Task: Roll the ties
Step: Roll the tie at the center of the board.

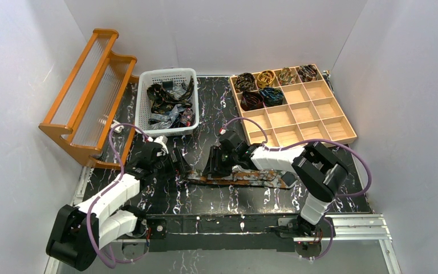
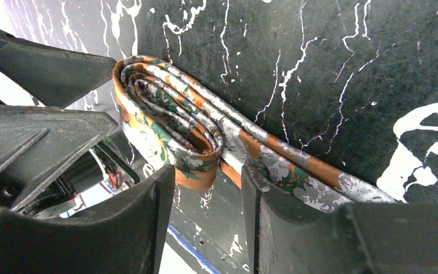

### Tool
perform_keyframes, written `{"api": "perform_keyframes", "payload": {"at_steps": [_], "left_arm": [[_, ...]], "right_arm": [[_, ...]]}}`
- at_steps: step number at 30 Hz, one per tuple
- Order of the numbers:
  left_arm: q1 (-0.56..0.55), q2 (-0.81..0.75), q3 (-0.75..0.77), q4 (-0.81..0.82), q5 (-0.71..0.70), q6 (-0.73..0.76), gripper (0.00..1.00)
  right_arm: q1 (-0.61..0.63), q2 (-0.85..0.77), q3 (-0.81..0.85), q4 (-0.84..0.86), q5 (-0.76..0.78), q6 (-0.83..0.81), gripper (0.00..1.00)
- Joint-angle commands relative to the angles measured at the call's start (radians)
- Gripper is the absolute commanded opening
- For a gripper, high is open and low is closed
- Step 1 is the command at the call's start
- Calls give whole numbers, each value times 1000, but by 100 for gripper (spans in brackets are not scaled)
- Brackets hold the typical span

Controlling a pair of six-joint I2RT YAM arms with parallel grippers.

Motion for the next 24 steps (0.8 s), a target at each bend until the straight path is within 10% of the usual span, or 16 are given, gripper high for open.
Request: {"api": "perform_keyframes", "payload": {"at_steps": [1,24], "left_arm": [[8,12,19,-15,2,28,85],[8,9,-39,19,45,-11,84]], "right_arm": [[-9,26,31,53,-52,21,53],[-38,49,1,81,-77,9,32]]}}
